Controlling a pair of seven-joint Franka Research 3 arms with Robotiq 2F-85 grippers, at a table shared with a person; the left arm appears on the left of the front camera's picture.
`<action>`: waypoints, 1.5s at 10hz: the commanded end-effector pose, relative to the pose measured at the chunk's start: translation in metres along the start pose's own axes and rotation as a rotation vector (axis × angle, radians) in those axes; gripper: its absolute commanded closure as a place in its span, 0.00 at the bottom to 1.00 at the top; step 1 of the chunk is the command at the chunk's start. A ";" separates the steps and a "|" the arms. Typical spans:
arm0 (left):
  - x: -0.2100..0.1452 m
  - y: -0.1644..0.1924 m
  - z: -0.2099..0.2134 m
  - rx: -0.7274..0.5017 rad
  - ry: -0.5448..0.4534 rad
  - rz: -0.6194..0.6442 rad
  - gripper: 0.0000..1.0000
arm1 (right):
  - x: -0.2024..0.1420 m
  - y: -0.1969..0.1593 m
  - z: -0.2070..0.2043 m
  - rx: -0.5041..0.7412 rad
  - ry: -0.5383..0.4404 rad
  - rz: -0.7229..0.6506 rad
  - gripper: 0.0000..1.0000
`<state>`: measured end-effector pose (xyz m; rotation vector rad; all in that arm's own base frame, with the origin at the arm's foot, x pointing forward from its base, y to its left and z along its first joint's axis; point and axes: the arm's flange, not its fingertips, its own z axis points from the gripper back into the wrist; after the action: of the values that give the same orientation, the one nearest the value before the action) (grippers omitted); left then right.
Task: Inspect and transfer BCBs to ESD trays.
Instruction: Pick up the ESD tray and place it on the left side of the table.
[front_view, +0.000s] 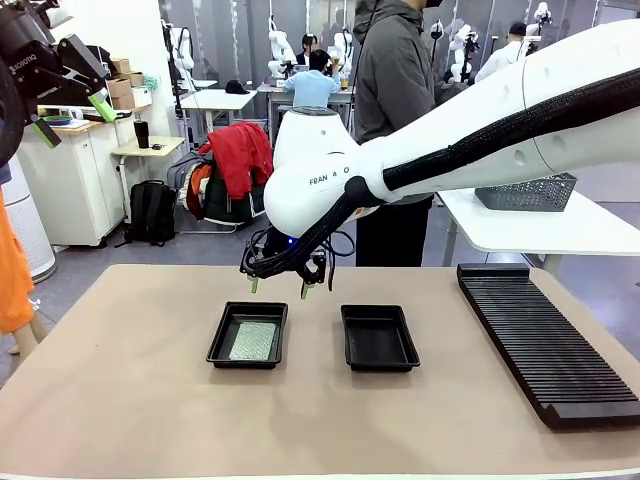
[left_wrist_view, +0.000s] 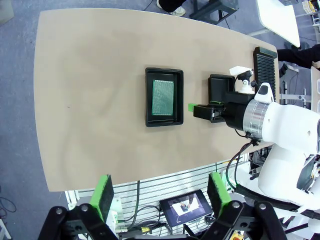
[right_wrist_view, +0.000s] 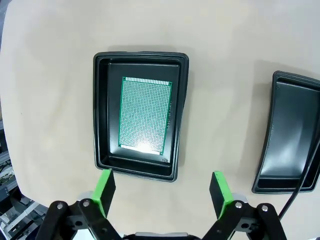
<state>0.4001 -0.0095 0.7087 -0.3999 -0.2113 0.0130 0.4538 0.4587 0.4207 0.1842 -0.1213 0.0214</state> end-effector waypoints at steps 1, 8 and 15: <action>-0.001 0.001 0.000 -0.003 0.001 0.002 0.00 | -0.001 -0.001 -0.003 0.004 -0.014 0.000 0.00; -0.001 0.001 0.000 -0.003 0.001 0.002 0.00 | -0.001 -0.001 -0.003 0.004 -0.014 0.000 0.00; -0.027 -0.015 -0.097 0.049 0.055 -0.004 0.00 | -0.006 -0.047 0.040 0.167 -0.016 -0.037 0.00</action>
<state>0.4014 -0.0527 0.6339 -0.3615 -0.1451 -0.0141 0.4600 0.4264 0.4536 0.2992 -0.1268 -0.0132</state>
